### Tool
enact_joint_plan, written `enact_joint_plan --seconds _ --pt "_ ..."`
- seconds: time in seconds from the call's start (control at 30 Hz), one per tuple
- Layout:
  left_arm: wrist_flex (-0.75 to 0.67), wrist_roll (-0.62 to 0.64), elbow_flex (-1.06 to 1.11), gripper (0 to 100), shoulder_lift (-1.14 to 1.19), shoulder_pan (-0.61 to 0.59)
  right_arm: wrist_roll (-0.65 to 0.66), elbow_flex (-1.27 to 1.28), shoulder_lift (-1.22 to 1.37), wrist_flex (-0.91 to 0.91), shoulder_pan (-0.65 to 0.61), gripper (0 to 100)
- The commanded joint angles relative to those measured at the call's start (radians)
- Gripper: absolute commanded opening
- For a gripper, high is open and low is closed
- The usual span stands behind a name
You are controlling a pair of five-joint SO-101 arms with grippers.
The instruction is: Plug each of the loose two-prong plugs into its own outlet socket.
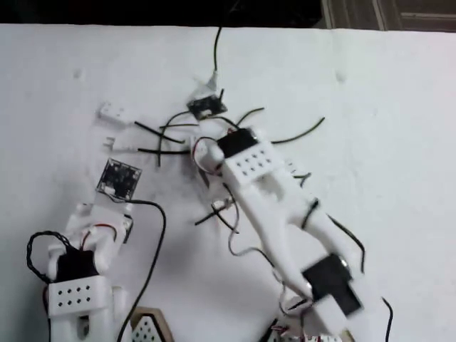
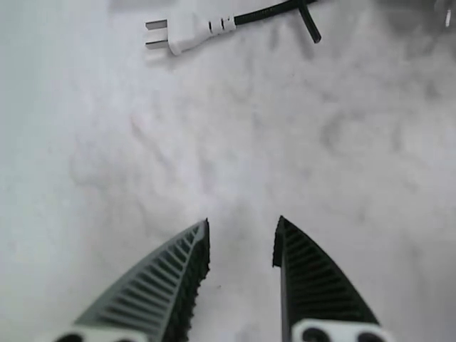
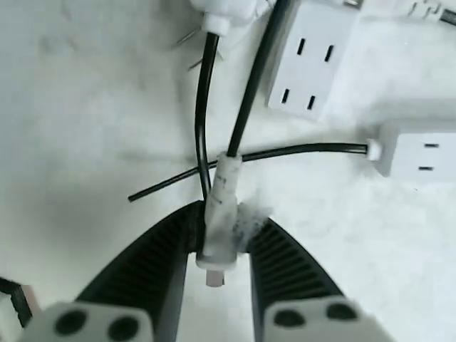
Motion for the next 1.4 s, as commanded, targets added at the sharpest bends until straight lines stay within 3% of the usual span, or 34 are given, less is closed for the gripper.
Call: enact_joint_plan --seconds 0.0,0.13,0.27,0.43,0.57,0.67,0.93,1.2,1.37 --pt "-0.009 -0.003 -0.048 16 -0.013 -0.005 0.002 0.025 -0.189 0.054 0.031 1.8" --pt "0.006 0.0 -0.109 16 -0.008 0.001 0.028 0.15 -0.337 0.039 0.107 1.8" --pt "0.16 0.04 -0.284 16 -0.005 0.01 0.057 0.31 -0.426 -0.073 0.209 1.8" --pt "0.358 0.052 -0.497 16 0.07 0.166 0.058 0.456 -0.437 -0.236 0.28 1.7" --pt "0.387 0.16 -0.615 22 0.302 0.259 0.063 0.474 -0.435 -0.272 0.34 1.7" --pt "0.359 0.264 -0.697 27 0.484 0.283 0.063 0.476 -0.435 -0.28 0.374 1.7" --pt "0.144 0.626 -0.786 27 0.816 0.398 0.063 0.479 -0.435 -0.28 0.407 1.7" --pt "-0.087 0.643 -0.81 27 1.076 0.495 0.064 0.48 -0.437 -0.277 0.407 1.7" --pt "-0.095 0.646 -0.911 27 1.25 0.501 0.064 0.48 -0.437 -0.275 0.407 1.7"
